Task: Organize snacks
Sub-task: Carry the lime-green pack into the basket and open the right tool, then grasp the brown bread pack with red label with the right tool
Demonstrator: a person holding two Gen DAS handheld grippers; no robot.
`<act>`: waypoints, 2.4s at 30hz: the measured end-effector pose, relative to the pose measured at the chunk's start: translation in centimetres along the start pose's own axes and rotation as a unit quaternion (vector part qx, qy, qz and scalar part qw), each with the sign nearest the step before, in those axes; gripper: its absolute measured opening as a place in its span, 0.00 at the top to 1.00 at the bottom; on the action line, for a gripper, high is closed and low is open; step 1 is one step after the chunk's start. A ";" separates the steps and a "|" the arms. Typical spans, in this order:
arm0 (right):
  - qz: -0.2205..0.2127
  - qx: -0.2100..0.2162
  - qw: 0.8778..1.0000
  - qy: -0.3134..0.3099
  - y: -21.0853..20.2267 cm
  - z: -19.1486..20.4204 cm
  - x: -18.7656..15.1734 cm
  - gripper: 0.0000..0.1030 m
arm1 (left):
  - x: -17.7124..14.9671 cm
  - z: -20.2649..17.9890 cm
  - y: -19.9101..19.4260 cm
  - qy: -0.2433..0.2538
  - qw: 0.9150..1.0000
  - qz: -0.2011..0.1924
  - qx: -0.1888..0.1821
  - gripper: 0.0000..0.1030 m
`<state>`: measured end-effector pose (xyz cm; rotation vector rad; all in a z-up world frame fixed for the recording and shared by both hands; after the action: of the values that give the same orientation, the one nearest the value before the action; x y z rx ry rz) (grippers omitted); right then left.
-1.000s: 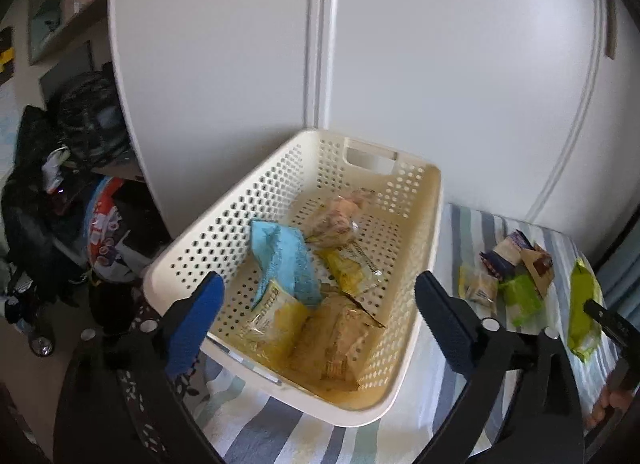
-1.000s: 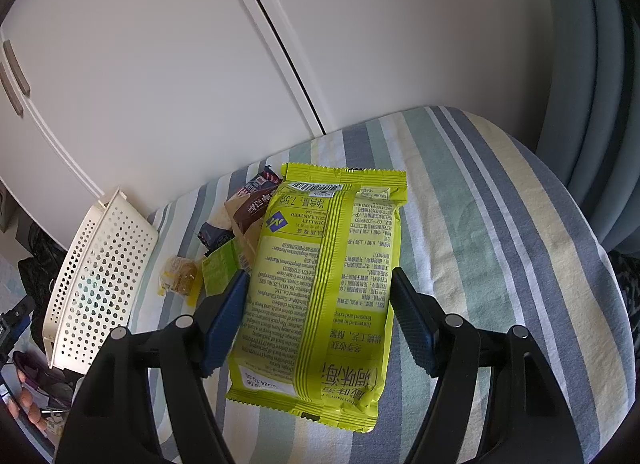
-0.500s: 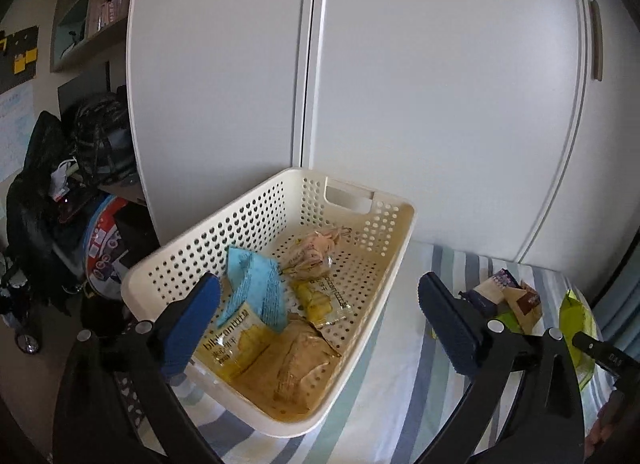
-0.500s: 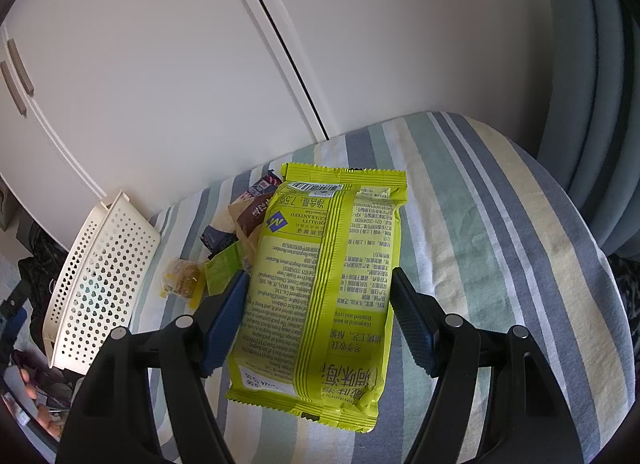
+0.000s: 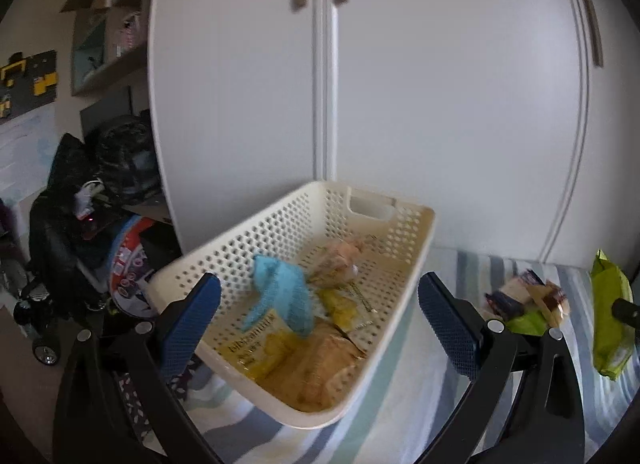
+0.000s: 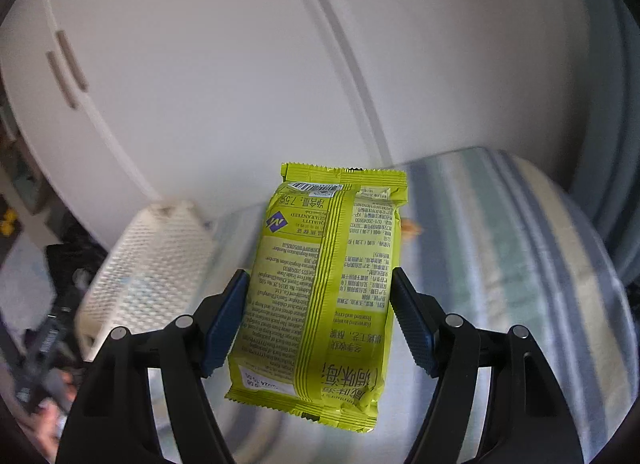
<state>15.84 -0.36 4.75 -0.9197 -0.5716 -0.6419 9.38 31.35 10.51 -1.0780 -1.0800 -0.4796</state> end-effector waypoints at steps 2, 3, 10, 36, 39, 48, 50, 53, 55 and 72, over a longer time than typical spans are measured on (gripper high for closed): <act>0.011 0.015 1.000 -0.008 0.7 1.8 0.4 0.31 | 0.3 0.6 0.0 -0.012 1.000 0.000 -0.004 0.03; 0.017 0.021 0.999 -0.021 1.2 3.2 0.7 0.31 | 0.3 1.0 0.1 -0.019 1.000 0.000 -0.002 0.03; 0.055 0.079 0.992 -0.081 5.6 13.3 2.0 0.31 | 0.9 3.2 0.3 -0.054 0.999 -0.003 0.003 0.02; 0.134 0.103 0.979 -0.111 17.9 25.6 0.7 0.28 | 1.0 7.5 1.8 -0.125 0.992 0.012 0.013 0.03; 0.126 0.090 0.979 -0.132 17.7 25.7 0.6 0.28 | 1.0 7.5 1.7 -0.125 0.992 0.010 0.013 0.03; 0.093 0.070 0.982 -0.152 15.4 24.6 0.9 0.21 | 1.0 7.2 1.6 -0.116 0.993 0.003 0.019 0.03; 0.085 0.065 0.983 -0.151 15.0 24.3 1.2 0.21 | 1.1 7.2 1.5 -0.114 0.993 0.003 0.019 0.03; 0.079 0.060 0.984 -0.148 14.4 23.5 1.3 0.21 | 1.1 7.0 1.4 -0.110 0.994 0.002 0.021 0.03; 0.077 0.057 0.984 -0.147 14.1 23.0 1.4 0.20 | 1.0 6.8 1.3 -0.109 0.994 0.002 0.020 0.03; 0.066 -0.025 0.992 -0.107 10.8 11.8 2.0 0.18 | 1.0 3.0 0.1 -0.051 0.998 -0.013 -0.022 0.03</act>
<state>22.87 14.11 6.14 -1.0726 -0.6817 -0.4420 8.52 34.25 11.56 -1.1370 -1.1785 -0.4751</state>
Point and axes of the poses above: each gripper's, at about its wrist camera, not at the fingertips, and y roughly the way its jaws point, z to its left, x to its top, the point moved 4 cm from there along y, roughly the way its jaws point, and after that the axes turned 7 degrees about x, right-handed, at the moved point
